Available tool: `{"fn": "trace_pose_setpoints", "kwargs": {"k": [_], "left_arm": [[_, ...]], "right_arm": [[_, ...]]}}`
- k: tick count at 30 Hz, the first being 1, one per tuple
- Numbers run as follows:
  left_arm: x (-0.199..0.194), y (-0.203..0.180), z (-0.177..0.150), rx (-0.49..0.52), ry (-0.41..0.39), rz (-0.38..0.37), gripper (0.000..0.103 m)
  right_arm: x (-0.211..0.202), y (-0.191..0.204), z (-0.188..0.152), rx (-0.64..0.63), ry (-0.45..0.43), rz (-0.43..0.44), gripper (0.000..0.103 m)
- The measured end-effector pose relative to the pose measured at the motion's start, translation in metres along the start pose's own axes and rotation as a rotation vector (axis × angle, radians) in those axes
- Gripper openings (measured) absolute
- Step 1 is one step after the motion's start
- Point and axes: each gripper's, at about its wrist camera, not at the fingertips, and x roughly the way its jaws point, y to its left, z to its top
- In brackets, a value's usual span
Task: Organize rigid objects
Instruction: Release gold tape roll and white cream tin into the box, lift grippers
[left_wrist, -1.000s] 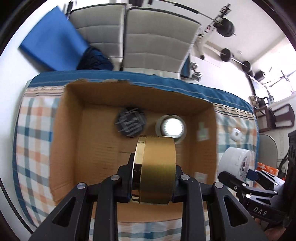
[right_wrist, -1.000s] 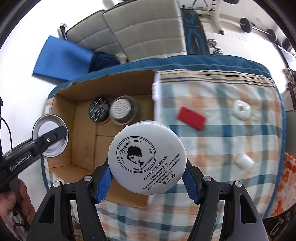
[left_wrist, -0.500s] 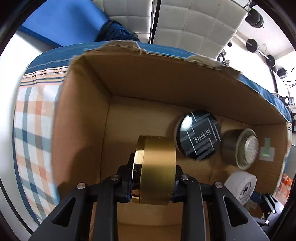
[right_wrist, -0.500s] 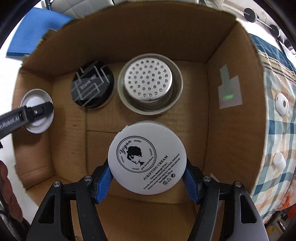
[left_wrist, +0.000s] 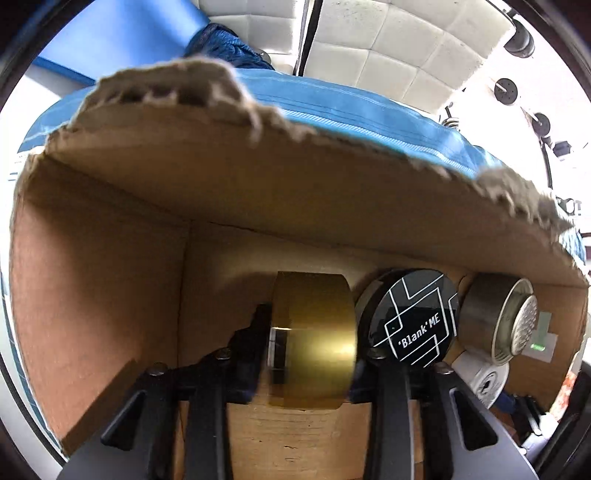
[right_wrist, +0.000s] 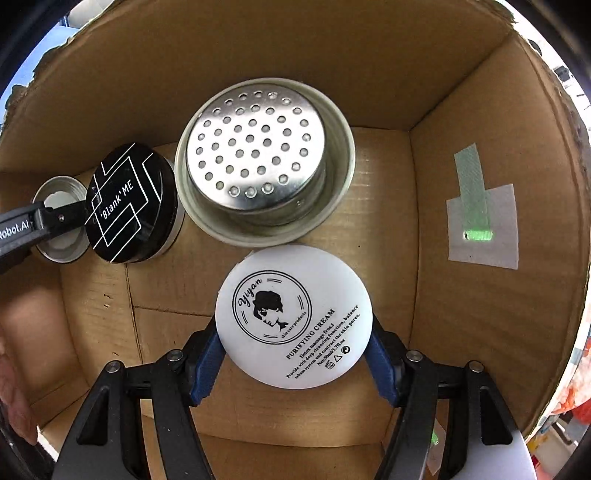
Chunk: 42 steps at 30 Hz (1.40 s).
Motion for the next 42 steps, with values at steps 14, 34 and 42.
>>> {"fn": "trace_pose_setpoints", "kwargs": {"k": [14, 34, 42], "left_arm": [[-0.033, -0.002, -0.022, -0.015, -0.004, -0.033, 0.079], [-0.097, -0.004, -0.111, 0.058, -0.184, 0.098, 0.101], [-0.124, -0.016, -0.162, 0.049, -0.227, 0.063, 0.101]], "right_arm": [[0.001, -0.009, -0.007, 0.027, 0.041, 0.068, 0.077], [-0.054, 0.002, -0.079, -0.068, -0.042, 0.034, 0.103], [-0.100, -0.010, -0.112, -0.112, -0.124, 0.075, 0.103]]}}
